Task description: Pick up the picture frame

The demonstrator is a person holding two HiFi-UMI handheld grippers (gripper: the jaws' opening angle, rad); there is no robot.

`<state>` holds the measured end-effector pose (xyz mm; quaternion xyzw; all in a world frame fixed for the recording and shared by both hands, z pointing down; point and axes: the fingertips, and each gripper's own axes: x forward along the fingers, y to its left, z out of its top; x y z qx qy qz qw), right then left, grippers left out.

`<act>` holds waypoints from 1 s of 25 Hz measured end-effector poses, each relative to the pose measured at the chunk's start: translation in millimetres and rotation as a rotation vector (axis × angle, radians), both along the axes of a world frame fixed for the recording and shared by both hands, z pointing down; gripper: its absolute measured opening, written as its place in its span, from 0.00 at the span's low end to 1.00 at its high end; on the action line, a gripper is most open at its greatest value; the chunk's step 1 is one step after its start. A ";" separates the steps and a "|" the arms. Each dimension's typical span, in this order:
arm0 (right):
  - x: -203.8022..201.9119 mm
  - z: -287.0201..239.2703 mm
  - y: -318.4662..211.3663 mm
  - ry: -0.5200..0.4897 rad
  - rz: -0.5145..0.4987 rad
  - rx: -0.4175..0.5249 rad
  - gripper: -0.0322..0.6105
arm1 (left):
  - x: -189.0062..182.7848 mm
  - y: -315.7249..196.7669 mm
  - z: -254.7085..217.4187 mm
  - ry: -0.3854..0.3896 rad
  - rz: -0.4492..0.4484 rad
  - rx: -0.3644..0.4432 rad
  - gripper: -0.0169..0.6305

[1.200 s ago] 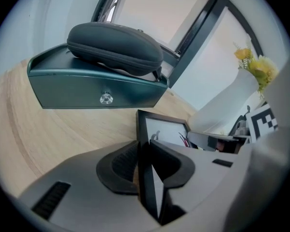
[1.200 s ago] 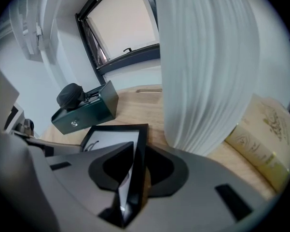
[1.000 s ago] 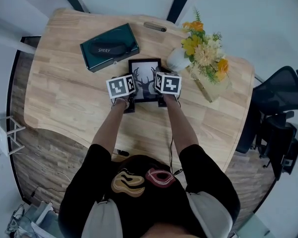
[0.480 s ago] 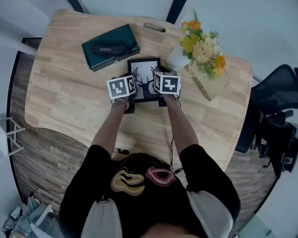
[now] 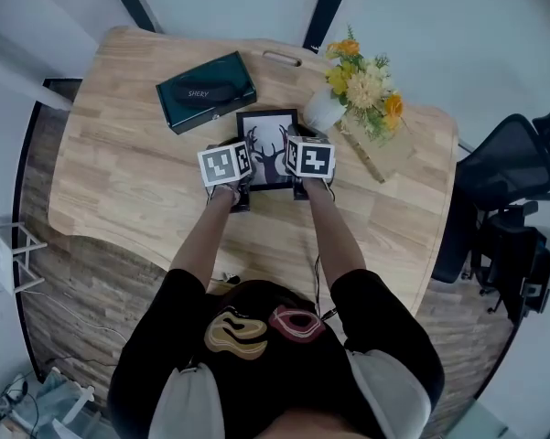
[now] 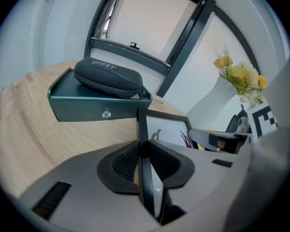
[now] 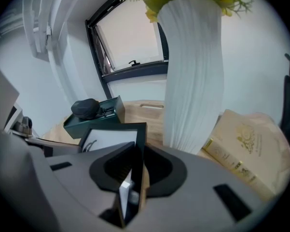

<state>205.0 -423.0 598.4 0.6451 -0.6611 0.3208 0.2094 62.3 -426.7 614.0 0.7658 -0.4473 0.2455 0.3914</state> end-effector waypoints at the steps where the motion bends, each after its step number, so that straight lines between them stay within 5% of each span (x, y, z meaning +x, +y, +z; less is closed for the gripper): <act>1: 0.2 -4.4 1.8 0.001 0.004 0.008 0.16 | 0.1 1.1 -4.6 0.002 0.002 0.010 0.14; 25: -29.9 -106.6 65.3 0.073 0.040 0.244 0.16 | -26.6 49.0 -99.1 0.073 0.055 0.222 0.14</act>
